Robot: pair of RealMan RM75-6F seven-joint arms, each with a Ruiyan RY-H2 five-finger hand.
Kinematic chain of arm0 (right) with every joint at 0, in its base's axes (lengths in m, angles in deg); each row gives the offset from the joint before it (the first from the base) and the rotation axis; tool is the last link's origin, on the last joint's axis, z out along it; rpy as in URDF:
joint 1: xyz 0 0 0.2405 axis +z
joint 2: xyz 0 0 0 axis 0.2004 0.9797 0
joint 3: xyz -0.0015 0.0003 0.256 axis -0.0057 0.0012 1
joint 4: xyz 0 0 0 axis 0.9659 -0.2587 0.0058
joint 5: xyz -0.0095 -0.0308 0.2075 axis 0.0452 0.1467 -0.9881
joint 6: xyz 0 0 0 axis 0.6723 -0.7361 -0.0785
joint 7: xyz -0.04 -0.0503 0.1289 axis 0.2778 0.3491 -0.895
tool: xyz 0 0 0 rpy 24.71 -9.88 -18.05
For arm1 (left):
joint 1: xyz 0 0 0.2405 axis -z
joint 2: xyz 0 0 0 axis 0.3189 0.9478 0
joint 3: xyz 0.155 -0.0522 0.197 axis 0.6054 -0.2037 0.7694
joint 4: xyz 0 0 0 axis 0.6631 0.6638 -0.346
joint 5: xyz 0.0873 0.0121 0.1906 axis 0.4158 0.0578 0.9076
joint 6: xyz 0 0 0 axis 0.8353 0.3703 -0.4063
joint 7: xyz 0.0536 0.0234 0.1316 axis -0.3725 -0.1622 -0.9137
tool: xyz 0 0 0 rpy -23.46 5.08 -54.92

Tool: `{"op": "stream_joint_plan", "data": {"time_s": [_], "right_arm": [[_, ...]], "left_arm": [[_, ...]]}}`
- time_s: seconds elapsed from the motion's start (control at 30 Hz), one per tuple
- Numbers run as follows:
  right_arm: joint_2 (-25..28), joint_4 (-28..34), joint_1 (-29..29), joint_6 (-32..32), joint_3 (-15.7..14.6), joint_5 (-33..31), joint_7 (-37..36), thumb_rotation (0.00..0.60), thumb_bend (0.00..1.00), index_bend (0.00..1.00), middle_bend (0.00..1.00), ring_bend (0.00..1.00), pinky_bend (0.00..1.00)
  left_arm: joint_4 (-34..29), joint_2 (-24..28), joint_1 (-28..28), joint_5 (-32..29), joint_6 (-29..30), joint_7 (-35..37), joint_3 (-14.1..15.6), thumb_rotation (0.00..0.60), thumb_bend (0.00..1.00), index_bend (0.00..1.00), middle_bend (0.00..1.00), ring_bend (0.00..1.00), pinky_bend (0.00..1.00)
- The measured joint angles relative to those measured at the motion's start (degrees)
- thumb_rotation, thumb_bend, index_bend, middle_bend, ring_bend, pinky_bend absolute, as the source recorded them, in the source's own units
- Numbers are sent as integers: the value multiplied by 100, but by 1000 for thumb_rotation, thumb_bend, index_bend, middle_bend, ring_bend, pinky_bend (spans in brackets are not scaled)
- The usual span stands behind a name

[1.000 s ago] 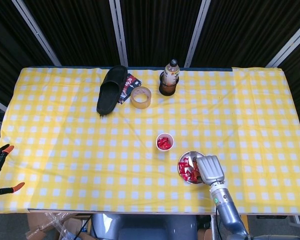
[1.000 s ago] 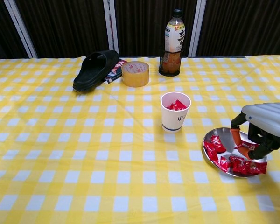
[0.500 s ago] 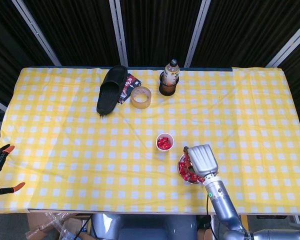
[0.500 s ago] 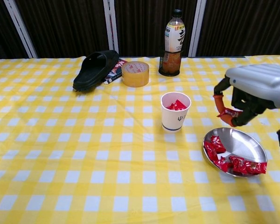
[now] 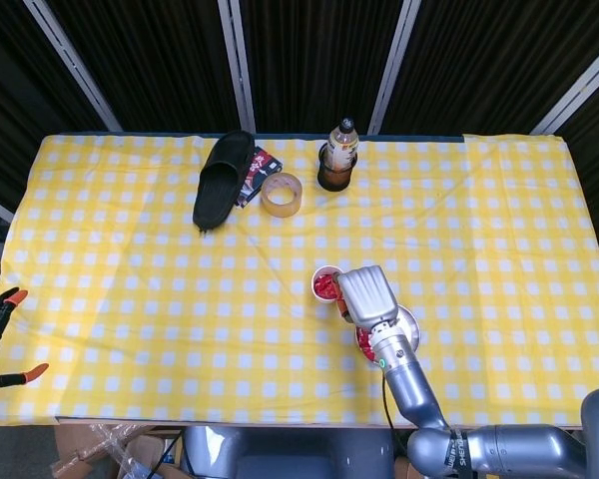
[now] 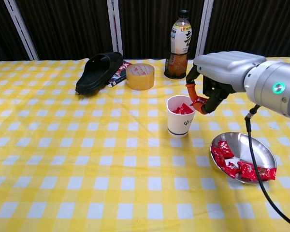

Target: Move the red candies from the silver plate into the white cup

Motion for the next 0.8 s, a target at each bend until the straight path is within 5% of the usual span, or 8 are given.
{"op": "stream_joint_plan", "data": {"time_s": [0.53, 0.8], "right_arm": [[-508, -913, 642, 321, 258, -498, -108, 600, 463, 580, 990, 1000, 983], [-581, -1056, 728, 273, 210, -454, -245, 600, 462, 411, 990, 1000, 984]], "left_arm": [[-11, 41, 36, -51, -103, 84, 1, 600, 34, 0, 0, 0, 0], [-28, 49, 44, -62, -122, 83, 1, 600, 34, 0, 0, 0, 0]]}}
